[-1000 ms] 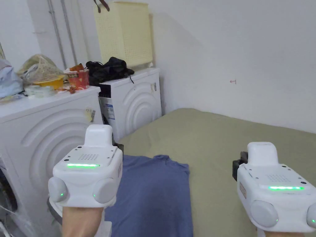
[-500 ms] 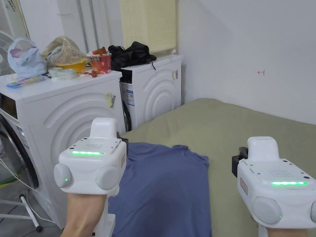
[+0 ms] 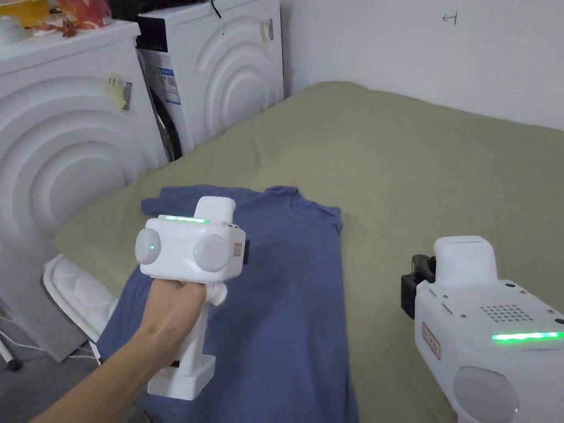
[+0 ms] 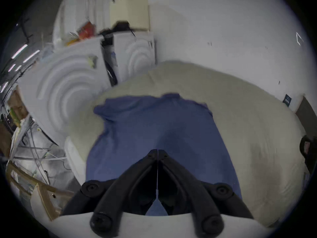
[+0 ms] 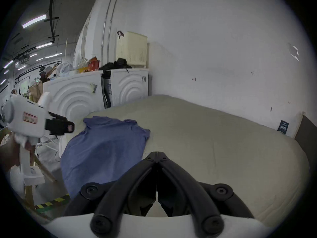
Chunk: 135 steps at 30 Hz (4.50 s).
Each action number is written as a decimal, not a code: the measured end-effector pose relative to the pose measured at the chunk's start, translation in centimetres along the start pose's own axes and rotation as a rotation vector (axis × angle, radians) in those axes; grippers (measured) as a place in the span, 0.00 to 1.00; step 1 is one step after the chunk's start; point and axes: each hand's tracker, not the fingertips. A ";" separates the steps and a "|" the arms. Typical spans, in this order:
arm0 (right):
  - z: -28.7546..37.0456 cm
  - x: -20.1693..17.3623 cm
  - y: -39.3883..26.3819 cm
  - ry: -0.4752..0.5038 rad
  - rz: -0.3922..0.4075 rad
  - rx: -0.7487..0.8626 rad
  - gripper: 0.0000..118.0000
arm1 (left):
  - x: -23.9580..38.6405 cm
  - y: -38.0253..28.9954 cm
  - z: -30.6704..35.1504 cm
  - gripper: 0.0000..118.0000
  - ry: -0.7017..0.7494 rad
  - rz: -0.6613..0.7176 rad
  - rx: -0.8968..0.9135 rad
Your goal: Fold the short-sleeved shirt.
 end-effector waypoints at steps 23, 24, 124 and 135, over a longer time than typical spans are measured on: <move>2.8 7.4 -4.1 -0.106 -0.039 -0.090 0.01 | 5.3 -1.0 -6.9 0.00 0.089 -0.140 -0.193; 3.6 8.0 -4.1 -0.118 -0.041 -0.088 0.01 | 5.3 -0.7 -6.2 0.00 0.091 -0.139 -0.166; 19.8 32.9 -14.3 -0.608 -0.278 -0.167 0.01 | 33.7 -4.7 -3.5 0.49 -0.310 -0.424 -0.166; 17.5 42.2 -13.0 -0.635 -0.458 -0.261 0.01 | 34.2 -4.8 -1.5 0.02 -0.298 -0.429 -0.168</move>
